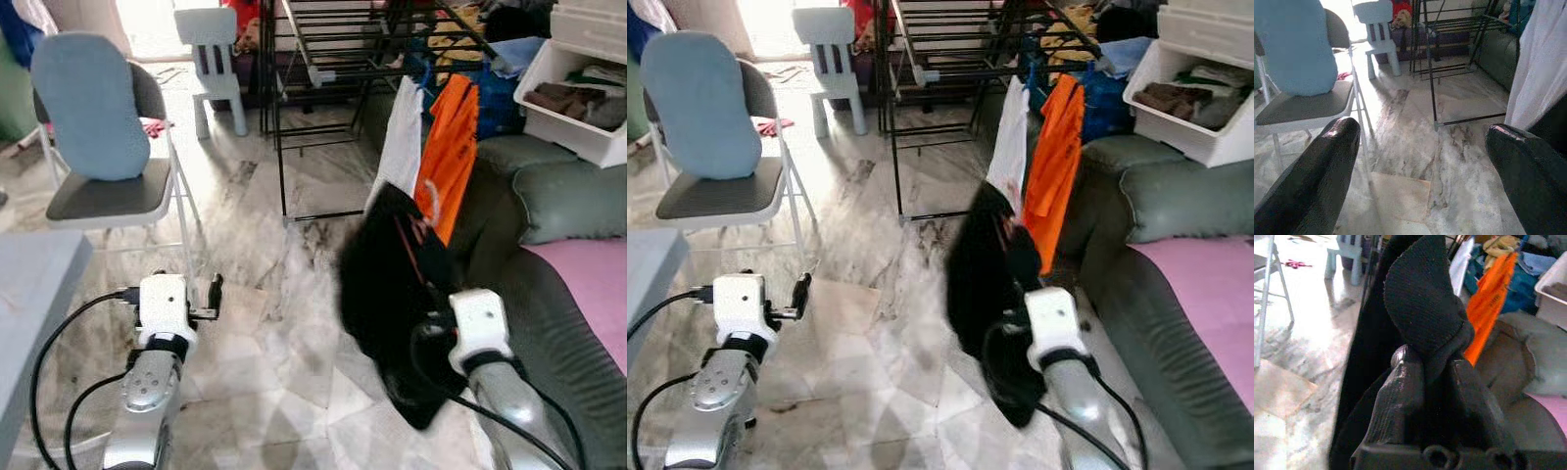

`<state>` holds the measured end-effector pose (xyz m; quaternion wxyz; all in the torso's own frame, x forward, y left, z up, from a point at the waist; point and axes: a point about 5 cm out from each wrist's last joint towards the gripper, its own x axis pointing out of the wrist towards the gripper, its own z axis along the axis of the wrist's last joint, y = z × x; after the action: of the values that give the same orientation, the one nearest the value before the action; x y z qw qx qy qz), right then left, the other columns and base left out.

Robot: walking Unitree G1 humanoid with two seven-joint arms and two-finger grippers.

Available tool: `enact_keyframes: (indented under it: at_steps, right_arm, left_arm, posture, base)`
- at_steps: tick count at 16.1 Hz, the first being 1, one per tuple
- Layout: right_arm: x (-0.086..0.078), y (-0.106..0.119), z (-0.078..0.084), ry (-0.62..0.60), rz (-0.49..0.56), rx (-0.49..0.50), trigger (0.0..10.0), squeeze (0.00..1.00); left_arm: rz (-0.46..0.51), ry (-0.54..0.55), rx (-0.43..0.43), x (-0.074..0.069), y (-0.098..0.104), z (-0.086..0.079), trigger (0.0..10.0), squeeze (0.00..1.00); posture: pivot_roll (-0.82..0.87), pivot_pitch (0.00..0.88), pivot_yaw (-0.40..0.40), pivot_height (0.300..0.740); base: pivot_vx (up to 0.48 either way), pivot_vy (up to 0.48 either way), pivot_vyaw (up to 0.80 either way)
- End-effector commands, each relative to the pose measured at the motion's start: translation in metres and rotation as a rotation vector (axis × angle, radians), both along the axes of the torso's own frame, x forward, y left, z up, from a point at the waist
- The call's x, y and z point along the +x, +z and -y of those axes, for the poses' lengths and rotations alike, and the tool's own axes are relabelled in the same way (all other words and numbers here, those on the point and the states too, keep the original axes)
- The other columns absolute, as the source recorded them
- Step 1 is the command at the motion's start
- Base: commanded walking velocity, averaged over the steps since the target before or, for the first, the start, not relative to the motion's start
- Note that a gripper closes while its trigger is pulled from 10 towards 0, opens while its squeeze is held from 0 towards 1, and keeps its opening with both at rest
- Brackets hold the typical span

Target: Hang hanger

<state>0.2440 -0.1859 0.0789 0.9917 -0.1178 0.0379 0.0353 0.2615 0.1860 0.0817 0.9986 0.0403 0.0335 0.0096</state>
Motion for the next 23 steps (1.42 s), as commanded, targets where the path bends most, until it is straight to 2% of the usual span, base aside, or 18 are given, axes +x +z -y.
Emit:
enact_keyframes:
  at_steps: [1, 3, 5, 8, 11, 18, 20, 23]
  right_arm:
    - [-0.01, 0.015, 0.003, -0.015, 0.062, -0.004, 10.0, 0.0]
    - [-0.013, 0.013, 0.002, 0.002, 0.056, -0.014, 10.0, 0.0]
    - [0.0, 0.02, 0.006, -0.006, 0.083, -0.032, 10.0, 0.0]
    - [-0.001, 0.021, 0.01, -0.023, 0.078, -0.03, 10.0, 0.0]
    - [-0.001, 0.021, 0.005, 0.003, 0.072, -0.064, 10.0, 0.0]
    - [0.003, 0.02, -0.005, 0.035, 0.069, -0.05, 10.0, 0.0]
    - [0.004, 0.02, -0.006, 0.04, 0.067, -0.05, 10.0, 0.0]
    - [0.006, 0.02, -0.006, 0.043, 0.068, -0.05, 10.0, 0.0]
  left_arm:
    - [-0.005, 0.015, -0.01, -0.005, -0.002, -0.008, 10.0, 0.0]
    - [-0.021, 0.024, -0.013, -0.012, -0.007, -0.011, 10.0, 0.0]
    - [-0.037, 0.013, -0.033, -0.019, -0.013, -0.012, 10.0, 0.0]
    - [-0.04, 0.028, -0.035, -0.019, -0.014, -0.016, 10.0, 0.0]
    - [-0.039, 0.022, -0.029, -0.016, -0.013, -0.016, 10.0, 0.0]
    - [-0.03, 0.004, -0.016, -0.011, -0.01, -0.013, 10.0, 0.0]
    - [-0.036, 0.029, 0.022, -0.011, -0.01, -0.014, 10.0, 0.0]
    - [-0.034, 0.028, 0.029, -0.009, -0.009, -0.013, 10.0, 0.0]
  posture:
    - [-0.14, 0.0, -0.004, 0.74]
    - [-0.15, 0.0, -0.003, 0.74]
    - [-0.14, 0.0, -0.004, 0.74]
    - [-0.14, 0.0, -0.005, 0.74]
    - [-0.14, 0.0, -0.004, 0.74]
    - [-0.14, 0.0, 0.005, 0.74]
    - [-0.13, 0.0, 0.004, 0.74]
    - [-0.13, 0.0, 0.004, 0.74]
  base:
    - [0.0, 0.0, 0.0]
    - [0.0, 0.0, 0.0]
    - [0.0, 0.0, 0.0]
    - [0.0, 0.0, 0.0]
    - [0.0, 0.0, 0.0]
    - [0.0, 0.0, 0.8]
    - [0.0, 0.0, 0.8]
    - [0.0, 0.0, 0.8]
